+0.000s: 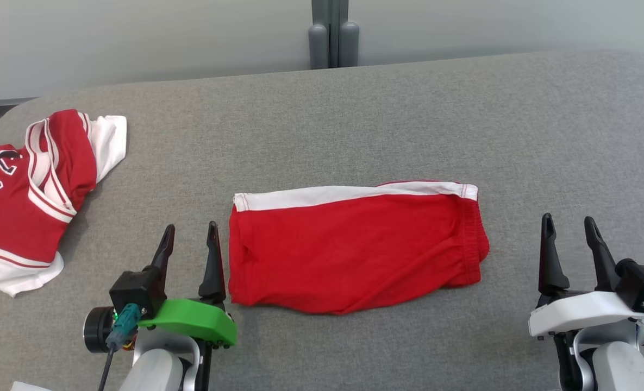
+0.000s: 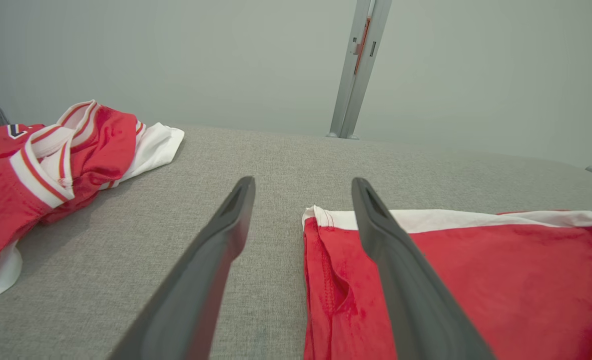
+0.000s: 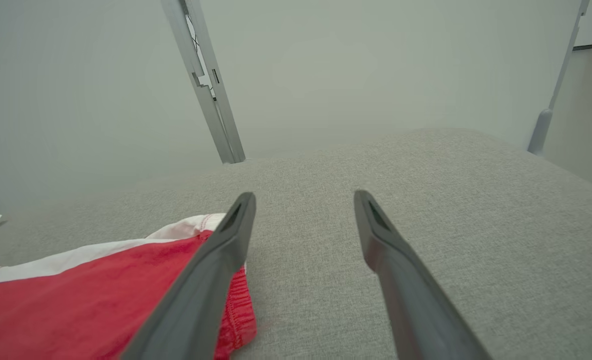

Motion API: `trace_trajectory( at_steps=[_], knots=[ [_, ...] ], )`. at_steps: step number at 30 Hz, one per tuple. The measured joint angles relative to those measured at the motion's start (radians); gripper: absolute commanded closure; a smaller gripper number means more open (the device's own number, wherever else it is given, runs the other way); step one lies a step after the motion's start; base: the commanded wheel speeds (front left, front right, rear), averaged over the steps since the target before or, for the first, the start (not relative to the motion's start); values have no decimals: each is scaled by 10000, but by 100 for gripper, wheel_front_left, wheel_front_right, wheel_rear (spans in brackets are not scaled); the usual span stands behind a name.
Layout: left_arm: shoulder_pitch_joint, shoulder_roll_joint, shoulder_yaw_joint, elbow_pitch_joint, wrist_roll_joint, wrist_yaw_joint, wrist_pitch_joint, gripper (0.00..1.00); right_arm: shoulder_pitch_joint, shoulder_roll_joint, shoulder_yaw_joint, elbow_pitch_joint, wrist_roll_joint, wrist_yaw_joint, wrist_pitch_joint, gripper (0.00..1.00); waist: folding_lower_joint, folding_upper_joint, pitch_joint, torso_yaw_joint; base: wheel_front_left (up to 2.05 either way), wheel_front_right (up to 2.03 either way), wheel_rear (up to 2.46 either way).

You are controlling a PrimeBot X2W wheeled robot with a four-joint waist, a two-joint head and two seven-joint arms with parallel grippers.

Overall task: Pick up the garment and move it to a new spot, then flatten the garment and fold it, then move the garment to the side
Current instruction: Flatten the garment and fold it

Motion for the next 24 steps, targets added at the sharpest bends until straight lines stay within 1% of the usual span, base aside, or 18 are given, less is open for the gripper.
trace_trajectory(
  at_steps=[4,8,13,20,22,24],
  knots=[
    [18,-174,138,105,140,-157,0,0,-36,-2,150,286,-59,0,38,0,0,0,-39,123,0,0,0],
    [20,-272,286,155,316,-242,0,0,-291,-2,520,564,-46,0,431,0,0,0,-90,256,0,0,0],
    [21,-414,330,226,543,-360,0,0,-842,2,815,1256,-217,0,1565,0,0,0,-126,501,0,0,0],
    [26,-640,378,282,627,-510,0,0,-1386,0,554,2815,-447,0,3333,0,0,0,-128,1018,0,0,0],
    [41,-671,416,295,631,-520,0,0,-1501,-2,535,3162,-560,0,3666,0,0,0,-122,1172,0,0,0],
    [86,-702,468,314,644,-552,0,0,-1618,-2,614,3428,-428,0,3929,0,0,0,-112,1314,0,0,0]
  ],
)
